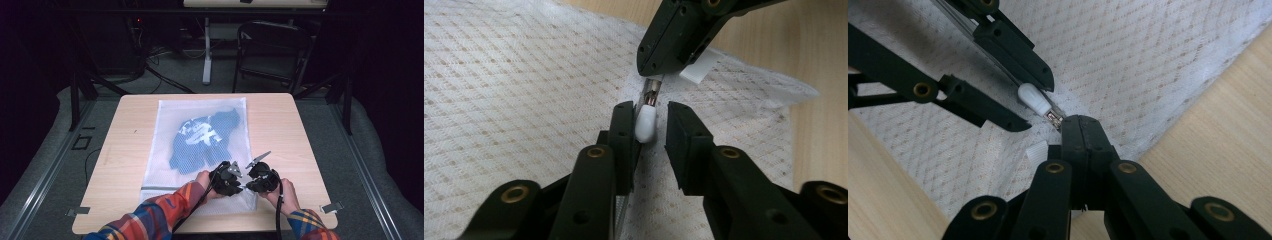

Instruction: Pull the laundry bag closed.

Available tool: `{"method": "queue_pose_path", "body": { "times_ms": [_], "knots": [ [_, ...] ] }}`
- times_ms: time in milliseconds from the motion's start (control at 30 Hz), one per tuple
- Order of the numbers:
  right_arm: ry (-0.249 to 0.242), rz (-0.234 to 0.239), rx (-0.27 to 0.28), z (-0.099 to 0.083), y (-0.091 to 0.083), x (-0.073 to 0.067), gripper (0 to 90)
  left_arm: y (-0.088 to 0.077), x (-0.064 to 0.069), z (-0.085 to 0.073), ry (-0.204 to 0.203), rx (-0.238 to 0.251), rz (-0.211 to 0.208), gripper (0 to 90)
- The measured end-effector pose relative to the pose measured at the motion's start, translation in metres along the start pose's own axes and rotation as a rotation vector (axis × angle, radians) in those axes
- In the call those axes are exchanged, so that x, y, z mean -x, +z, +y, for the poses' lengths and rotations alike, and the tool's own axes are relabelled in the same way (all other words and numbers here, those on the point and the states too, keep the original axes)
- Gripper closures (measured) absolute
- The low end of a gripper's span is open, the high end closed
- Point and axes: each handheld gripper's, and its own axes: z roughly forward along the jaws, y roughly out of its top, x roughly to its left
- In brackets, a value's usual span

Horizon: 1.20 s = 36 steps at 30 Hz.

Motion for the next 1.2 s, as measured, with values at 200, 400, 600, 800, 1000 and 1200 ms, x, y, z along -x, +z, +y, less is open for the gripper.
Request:
{"method": "queue_pose_path", "body": {
  "times_ms": [200, 400, 600, 800, 1000, 1200],
  "knots": [
    [0.007, -0.006, -0.001, -0.0007, 0.0009, 0.0008, 90.0, 0.0000, 0.0000, 0.0000, 0.009, 0.001, 0.010, 80.6],
    [0.049, 0.022, 0.028, -0.0038, 0.0021, 0.0032, 90.0, 0.0012, -0.0015, 0.0000, -0.004, 0.010, -0.003, 77.7],
    [0.052, 0.040, 0.024, -0.0047, 0.0016, 0.0050, 90.0, 0.0020, 0.0016, 0.0032, 0.016, -0.006, 0.009, 81.3],
    [0.044, 0.021, 0.027, -0.0049, 0.0019, 0.0035, 90.0, 0.0004, 0.0006, 0.0023, 0.005, -0.004, 0.010, 81.7],
    [0.041, 0.035, 0.030, -0.0053, 0.0018, 0.0033, 90.0, -0.0024, 0.0009, 0.0006, 0.003, -0.001, 0.014, 81.8],
    [0.043, 0.021, 0.015, -0.0039, 0.0015, 0.0032, 90.0, -0.0031, -0.0018, -0.0020, -0.005, 0.003, 0.003, 81.7]
  ]
}}
